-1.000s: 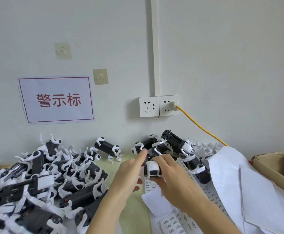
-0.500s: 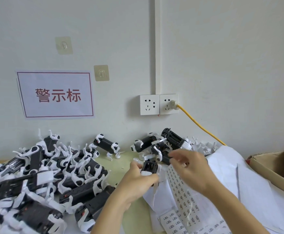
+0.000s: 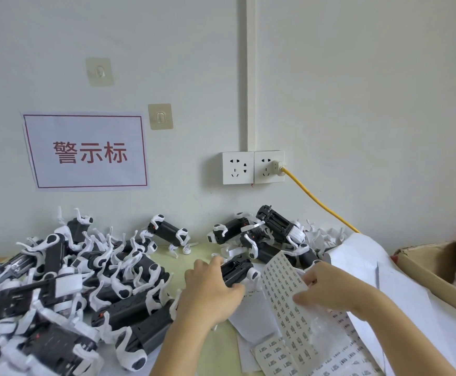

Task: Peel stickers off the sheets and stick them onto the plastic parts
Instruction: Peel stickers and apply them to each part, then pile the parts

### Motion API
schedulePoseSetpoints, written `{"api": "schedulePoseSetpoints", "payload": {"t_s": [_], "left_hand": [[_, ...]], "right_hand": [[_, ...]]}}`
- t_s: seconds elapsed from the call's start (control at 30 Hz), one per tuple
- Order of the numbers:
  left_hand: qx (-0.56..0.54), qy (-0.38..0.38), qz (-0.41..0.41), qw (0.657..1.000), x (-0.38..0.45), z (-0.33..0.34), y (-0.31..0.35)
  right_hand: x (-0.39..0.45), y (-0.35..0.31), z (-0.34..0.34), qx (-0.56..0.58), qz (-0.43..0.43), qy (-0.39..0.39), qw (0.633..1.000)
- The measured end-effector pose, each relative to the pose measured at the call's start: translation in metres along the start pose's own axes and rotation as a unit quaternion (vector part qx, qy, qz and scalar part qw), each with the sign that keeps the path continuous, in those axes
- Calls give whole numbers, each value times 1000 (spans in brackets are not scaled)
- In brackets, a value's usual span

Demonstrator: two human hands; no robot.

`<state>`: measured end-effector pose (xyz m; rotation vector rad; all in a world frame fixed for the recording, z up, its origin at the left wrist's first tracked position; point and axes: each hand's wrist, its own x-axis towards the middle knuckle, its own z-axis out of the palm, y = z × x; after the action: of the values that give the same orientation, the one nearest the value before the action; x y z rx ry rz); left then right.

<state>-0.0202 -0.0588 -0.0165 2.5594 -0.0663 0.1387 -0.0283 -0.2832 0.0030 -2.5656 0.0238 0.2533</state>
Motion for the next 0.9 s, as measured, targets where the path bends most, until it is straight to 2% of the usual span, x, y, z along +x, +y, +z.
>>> {"api": "schedulePoseSetpoints", "payload": {"t_s": [0.1,0.2,0.27,0.37,0.47,0.53,0.7,0.8,0.9], "left_hand": [[37,99,76,992,-3,0,5],[-42,181,152,971,-6,0,19],[-122,198,157,960,-10,3,32],[-260,153,89,949,-16,8,48],[-376,21,3,926,-18,7,51],[-419,-15,8,908,-17,7,50],[-533,51,-16,844,-11,-1,45],[-523,85,-35,847,-6,-1,39],[-526,96,-42,844,-4,0,35]], "right_hand": [[-5,-3,-5,113,9,37,993],[-7,-4,-8,158,5,104,982],[-7,-6,-8,215,-21,148,965],[-8,-14,-5,342,-68,190,918],[-7,-27,2,403,-110,216,883],[-8,-34,9,418,-127,204,876],[-5,-39,21,459,-171,66,869],[-4,-39,24,459,-177,3,871],[-2,-40,25,471,-184,-6,863]]}}
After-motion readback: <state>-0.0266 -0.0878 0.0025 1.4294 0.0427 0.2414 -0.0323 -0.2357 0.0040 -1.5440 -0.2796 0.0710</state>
